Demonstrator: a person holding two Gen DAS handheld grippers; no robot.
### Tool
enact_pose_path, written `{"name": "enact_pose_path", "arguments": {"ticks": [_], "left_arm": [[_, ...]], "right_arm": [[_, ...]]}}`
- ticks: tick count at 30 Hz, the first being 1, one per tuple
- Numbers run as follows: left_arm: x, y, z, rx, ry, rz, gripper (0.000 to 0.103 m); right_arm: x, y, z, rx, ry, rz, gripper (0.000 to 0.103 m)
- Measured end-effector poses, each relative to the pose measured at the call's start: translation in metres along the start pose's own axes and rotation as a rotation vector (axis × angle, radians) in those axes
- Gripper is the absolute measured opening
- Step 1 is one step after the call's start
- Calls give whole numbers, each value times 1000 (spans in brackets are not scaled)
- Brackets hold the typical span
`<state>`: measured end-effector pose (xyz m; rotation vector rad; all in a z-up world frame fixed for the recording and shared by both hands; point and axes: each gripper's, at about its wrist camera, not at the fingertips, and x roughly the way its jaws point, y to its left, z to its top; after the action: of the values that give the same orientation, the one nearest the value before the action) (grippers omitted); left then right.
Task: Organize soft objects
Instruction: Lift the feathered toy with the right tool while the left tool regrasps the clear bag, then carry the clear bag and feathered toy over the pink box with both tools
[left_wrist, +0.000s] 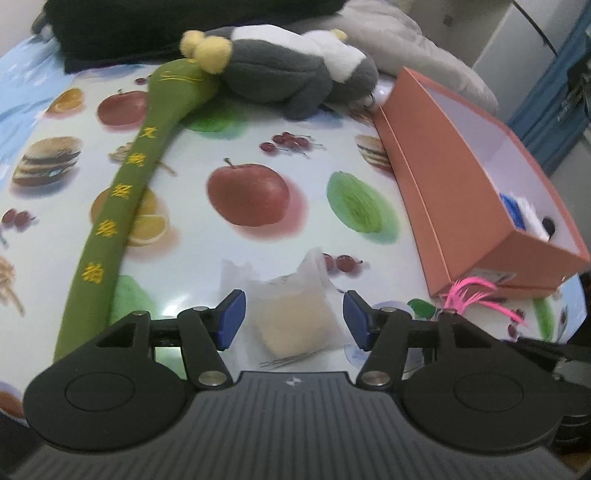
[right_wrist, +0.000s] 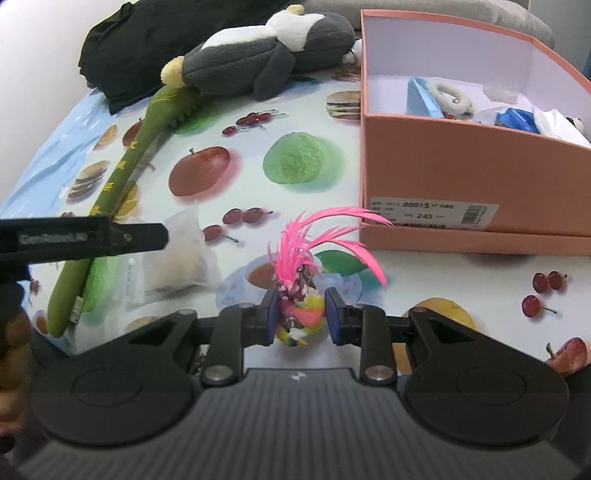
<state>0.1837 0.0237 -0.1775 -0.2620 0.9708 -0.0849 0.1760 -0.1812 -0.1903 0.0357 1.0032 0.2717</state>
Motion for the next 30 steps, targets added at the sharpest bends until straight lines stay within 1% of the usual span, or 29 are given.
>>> {"name": "enact_pose_path", "arguments": {"ticks": [3, 7, 14, 17, 22, 28, 30], "left_arm": [[14, -8, -1, 26, 22, 52, 67], [30, -13, -2, 50, 38, 90, 71], [38, -17, 0, 78, 38, 120, 70], [40, -18, -2, 92, 46, 126, 63], [37, -16, -3, 94, 44, 125, 52], [30, -13, -1, 81, 35, 113, 43], [27, -12, -1, 71, 32, 105, 42]], "right_arm": [[1, -6, 0, 10, -2, 1, 30], [6, -12, 0, 11, 3, -1, 30], [15, -17, -1, 7, 11, 19, 30], [21, -16, -1, 8, 33, 31, 29], [24, -14, -1, -8, 30, 34, 27], [20, -12, 2, -22, 9, 37, 27], [15, -11, 3, -24, -1, 36, 27]]}}
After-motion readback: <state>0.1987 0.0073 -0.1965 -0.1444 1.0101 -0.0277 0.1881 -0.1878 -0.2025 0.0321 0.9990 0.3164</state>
